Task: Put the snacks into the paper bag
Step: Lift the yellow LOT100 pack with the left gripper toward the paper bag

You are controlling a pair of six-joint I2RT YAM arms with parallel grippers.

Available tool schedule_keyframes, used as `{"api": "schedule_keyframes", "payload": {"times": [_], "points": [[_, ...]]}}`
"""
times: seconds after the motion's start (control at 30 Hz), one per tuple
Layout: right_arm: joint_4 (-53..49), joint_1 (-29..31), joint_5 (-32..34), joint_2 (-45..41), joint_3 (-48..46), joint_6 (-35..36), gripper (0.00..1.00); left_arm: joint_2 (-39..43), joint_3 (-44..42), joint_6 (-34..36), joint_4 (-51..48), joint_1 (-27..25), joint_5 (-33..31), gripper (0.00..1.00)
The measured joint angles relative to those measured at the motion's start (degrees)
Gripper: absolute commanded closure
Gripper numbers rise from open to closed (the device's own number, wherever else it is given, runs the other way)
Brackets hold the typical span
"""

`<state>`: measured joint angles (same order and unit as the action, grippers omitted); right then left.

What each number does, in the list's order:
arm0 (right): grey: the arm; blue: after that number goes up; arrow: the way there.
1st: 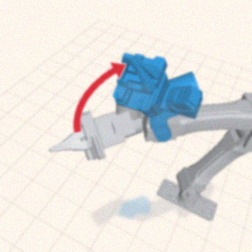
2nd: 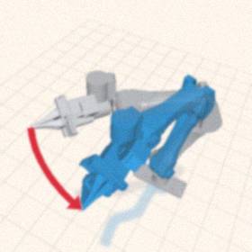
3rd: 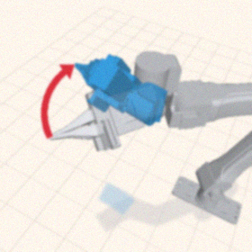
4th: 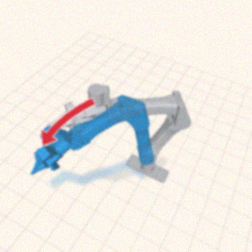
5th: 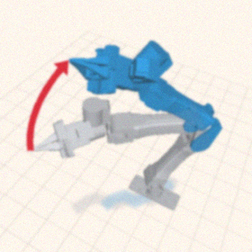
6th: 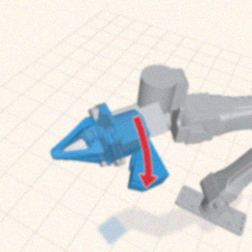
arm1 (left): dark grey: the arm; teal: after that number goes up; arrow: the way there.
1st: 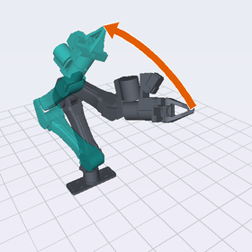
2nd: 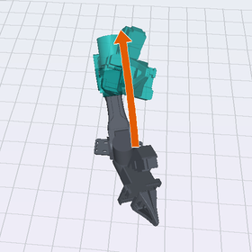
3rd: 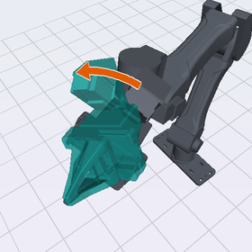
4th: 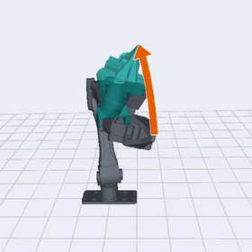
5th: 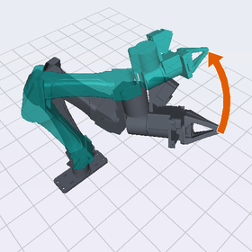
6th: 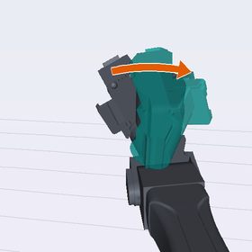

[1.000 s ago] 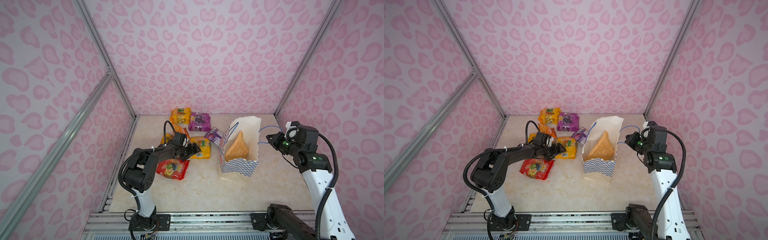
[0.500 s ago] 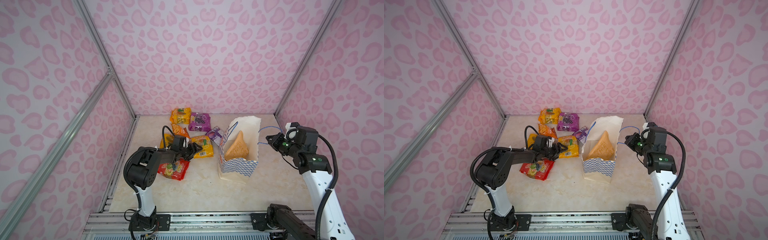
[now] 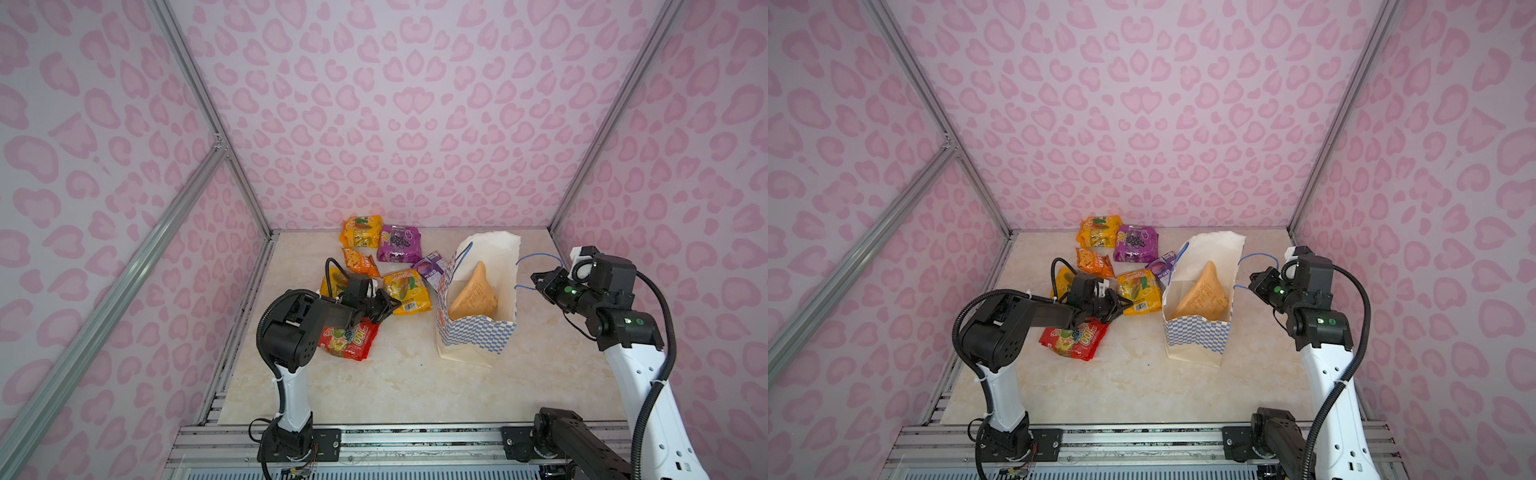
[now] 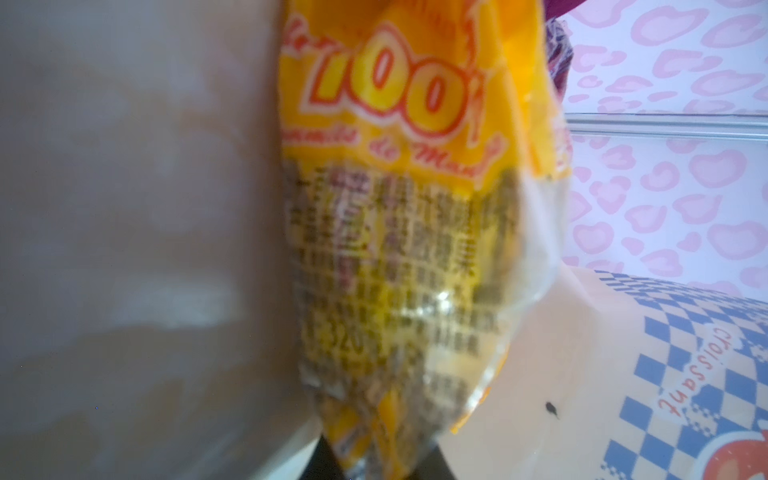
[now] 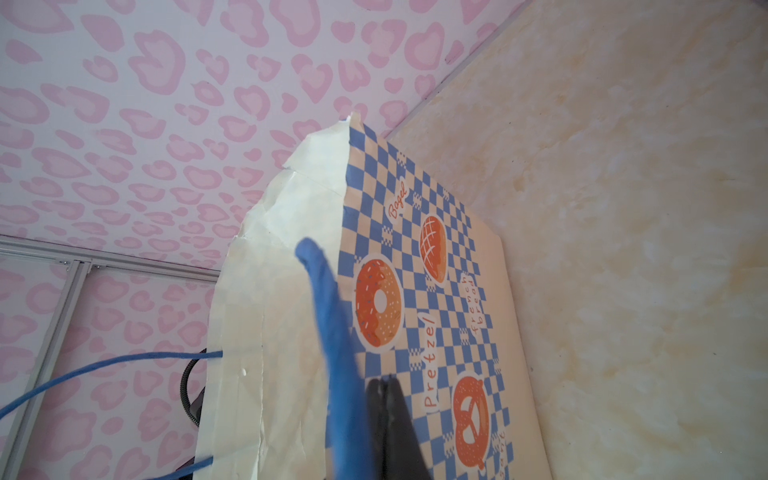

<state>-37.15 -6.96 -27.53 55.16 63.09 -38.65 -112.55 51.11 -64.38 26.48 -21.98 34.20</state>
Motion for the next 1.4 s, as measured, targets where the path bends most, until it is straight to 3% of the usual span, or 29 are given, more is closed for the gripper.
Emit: {"api": "schedule_keyframes", "payload": {"times": [0.33,0.77,1.13,1.4], "points": [[-0.02,0.09,0.04,-0.15,0.02,0.04,1.0,6.47,0.44,2.56,-6.03,-0.07,-0.5,0.97],[-0.02,0.09,0.07,-0.15,0.11,0.07,1.0,25.62,10.29,16.94,-35.89,-2.21,-10.43,0.96],[-0.09,0.09,0.28,0.02,0.79,0.31,1.0,35.87,25.09,28.41,-58.45,-4.57,-22.71,0.96],[-0.07,0.09,0.28,0.44,0.79,0.33,1.0,38.93,37.92,33.2,-64.76,-7.82,-26.6,0.96]]}}
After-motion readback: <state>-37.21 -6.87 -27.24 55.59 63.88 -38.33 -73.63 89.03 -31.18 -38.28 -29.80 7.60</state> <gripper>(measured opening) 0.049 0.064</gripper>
